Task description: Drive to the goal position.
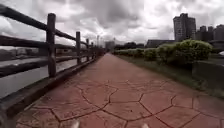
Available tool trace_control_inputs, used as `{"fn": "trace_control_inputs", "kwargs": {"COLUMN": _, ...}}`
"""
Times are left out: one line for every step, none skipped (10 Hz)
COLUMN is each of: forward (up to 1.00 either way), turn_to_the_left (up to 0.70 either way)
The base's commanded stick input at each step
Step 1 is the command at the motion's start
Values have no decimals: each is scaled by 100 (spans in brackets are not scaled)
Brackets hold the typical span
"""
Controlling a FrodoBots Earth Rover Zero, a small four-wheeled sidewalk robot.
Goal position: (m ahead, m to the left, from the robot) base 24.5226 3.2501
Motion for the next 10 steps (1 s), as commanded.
{"fn": "trace_control_inputs", "kwargs": {"forward": 70, "turn_to_the_left": 0}}
{"fn": "trace_control_inputs", "kwargs": {"forward": 70, "turn_to_the_left": 0}}
{"fn": "trace_control_inputs", "kwargs": {"forward": 70, "turn_to_the_left": 0}}
{"fn": "trace_control_inputs", "kwargs": {"forward": 70, "turn_to_the_left": 0}}
{"fn": "trace_control_inputs", "kwargs": {"forward": 70, "turn_to_the_left": 0}}
{"fn": "trace_control_inputs", "kwargs": {"forward": 70, "turn_to_the_left": 0}}
{"fn": "trace_control_inputs", "kwargs": {"forward": 70, "turn_to_the_left": 0}}
{"fn": "trace_control_inputs", "kwargs": {"forward": 70, "turn_to_the_left": 0}}
{"fn": "trace_control_inputs", "kwargs": {"forward": 70, "turn_to_the_left": 0}}
{"fn": "trace_control_inputs", "kwargs": {"forward": 70, "turn_to_the_left": 0}}
